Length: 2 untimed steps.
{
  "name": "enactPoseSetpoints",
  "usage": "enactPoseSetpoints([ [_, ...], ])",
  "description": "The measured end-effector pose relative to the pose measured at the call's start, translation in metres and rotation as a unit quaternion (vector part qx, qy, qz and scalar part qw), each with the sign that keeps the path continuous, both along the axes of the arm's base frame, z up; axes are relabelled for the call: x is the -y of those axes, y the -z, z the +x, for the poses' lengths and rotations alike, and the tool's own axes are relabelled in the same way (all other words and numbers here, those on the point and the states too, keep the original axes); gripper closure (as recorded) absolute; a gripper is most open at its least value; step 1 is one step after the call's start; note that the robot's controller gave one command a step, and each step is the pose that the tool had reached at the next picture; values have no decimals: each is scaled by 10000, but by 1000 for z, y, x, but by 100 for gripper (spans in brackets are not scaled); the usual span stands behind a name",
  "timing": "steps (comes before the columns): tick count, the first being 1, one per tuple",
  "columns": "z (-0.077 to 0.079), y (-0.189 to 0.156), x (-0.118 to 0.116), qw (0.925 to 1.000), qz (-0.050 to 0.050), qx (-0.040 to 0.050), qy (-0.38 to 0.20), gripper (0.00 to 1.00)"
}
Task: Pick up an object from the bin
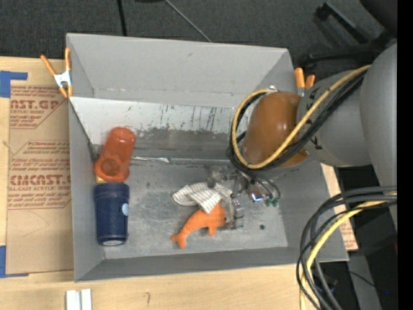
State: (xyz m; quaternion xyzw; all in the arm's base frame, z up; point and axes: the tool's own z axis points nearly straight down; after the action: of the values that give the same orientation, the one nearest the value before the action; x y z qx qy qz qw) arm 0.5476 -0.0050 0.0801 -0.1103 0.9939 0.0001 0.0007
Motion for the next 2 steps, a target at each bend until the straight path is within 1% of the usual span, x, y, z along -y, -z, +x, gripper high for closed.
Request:
enactPoseSetpoints([
  [1, 3, 9, -21, 9983, 3, 15, -586, 100],
  [2, 3, 9, -21, 9983, 3, 15, -586, 100],
])
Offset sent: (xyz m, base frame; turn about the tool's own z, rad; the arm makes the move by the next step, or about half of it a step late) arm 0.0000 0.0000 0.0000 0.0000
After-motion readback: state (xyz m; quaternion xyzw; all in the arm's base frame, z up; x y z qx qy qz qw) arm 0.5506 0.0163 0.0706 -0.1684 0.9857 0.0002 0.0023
